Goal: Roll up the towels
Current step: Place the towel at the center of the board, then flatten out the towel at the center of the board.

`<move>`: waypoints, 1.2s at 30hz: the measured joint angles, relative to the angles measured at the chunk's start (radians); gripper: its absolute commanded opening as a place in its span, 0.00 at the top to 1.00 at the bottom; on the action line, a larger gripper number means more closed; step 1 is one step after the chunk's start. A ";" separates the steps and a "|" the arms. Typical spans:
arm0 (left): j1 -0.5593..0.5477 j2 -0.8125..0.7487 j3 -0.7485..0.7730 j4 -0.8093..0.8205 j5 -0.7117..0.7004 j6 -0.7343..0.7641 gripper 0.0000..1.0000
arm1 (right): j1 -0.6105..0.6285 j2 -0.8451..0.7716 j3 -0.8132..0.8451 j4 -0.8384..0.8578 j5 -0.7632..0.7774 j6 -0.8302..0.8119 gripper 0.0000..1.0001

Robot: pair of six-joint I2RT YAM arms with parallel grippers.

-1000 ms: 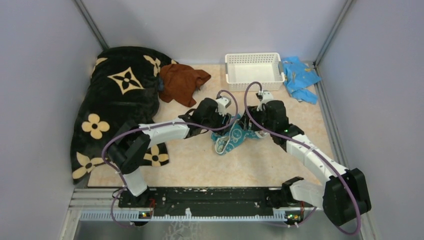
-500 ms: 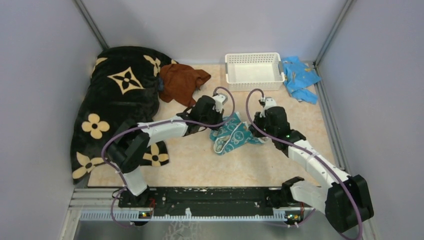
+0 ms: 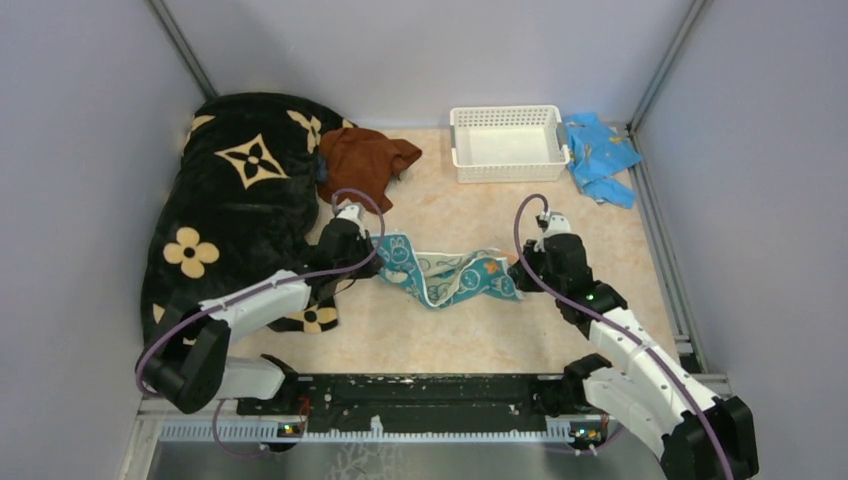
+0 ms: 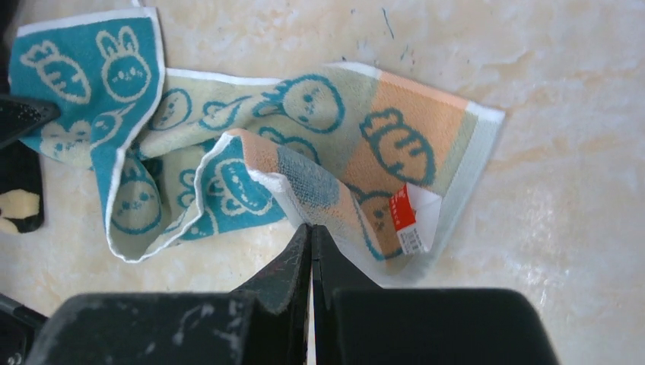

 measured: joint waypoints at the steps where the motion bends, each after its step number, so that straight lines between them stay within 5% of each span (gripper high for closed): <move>1: 0.000 -0.018 -0.023 -0.012 -0.015 -0.017 0.84 | 0.000 -0.010 -0.008 -0.005 0.000 0.012 1.00; 7: 0.003 -0.148 -0.110 -0.126 -0.131 -0.105 0.52 | 0.000 -0.089 -0.071 -0.063 -0.048 0.109 1.00; 12: 0.005 -0.232 -0.108 -0.197 -0.190 -0.105 0.41 | 0.000 -0.137 -0.086 -0.113 -0.076 0.160 0.82; 19: -0.041 -0.148 0.065 -0.248 -0.197 -0.028 0.36 | 0.000 -0.153 -0.085 -0.136 -0.072 0.142 0.53; 28: -0.087 0.224 0.393 -0.305 -0.267 0.100 0.37 | 0.000 -0.081 -0.001 -0.137 -0.084 0.037 0.47; 36: -0.087 0.510 0.635 -0.383 -0.359 0.169 0.51 | 0.000 -0.040 0.008 -0.118 -0.106 -0.011 0.44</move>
